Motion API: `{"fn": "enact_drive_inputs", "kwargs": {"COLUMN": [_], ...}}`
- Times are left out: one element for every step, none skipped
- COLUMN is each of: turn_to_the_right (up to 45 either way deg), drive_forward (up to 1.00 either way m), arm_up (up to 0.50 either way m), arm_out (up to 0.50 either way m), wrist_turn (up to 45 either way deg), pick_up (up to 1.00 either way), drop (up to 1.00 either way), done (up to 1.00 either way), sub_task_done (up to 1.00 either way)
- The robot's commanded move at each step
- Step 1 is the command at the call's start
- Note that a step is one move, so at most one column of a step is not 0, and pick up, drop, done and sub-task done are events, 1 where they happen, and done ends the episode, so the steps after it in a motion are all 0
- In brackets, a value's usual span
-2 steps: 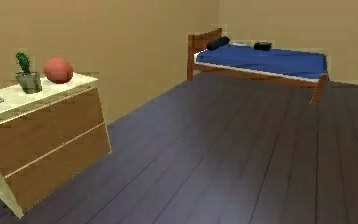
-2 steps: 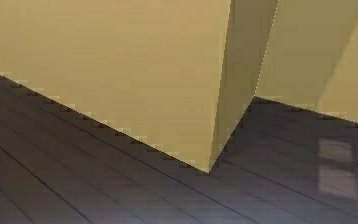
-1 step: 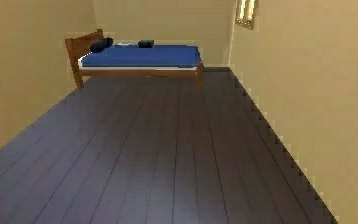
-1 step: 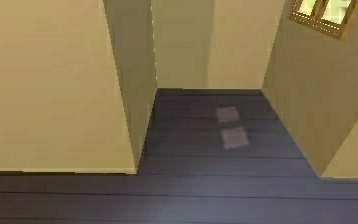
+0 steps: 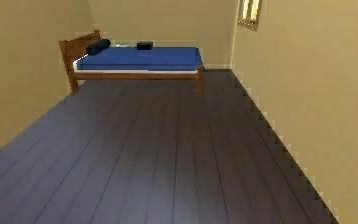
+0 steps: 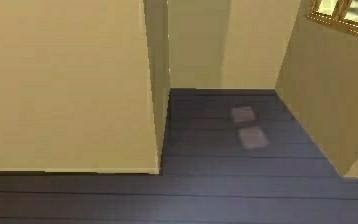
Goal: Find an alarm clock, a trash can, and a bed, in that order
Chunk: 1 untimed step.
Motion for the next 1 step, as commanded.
{"fn": "enact_drive_inputs", "kwargs": {"turn_to_the_right": [0.0], "drive_forward": [1.00], "arm_up": [0.00], "arm_out": [0.00], "wrist_turn": [0.0], "pick_up": [0.00], "drop": [0.00], "done": [0.00], "sub_task_done": [0.00]}}
